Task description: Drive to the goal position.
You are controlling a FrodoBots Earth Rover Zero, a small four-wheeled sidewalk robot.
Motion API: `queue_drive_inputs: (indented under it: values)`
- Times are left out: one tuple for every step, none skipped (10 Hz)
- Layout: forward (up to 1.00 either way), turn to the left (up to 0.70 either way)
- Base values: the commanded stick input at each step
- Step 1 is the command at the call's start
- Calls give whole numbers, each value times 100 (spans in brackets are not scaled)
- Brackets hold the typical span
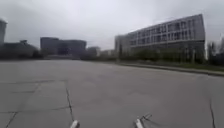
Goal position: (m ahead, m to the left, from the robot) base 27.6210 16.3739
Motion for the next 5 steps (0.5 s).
queue_drive_inputs:
  values:
    - [100,7]
    - [100,0]
    - [100,0]
    - [100,0]
    - [100,0]
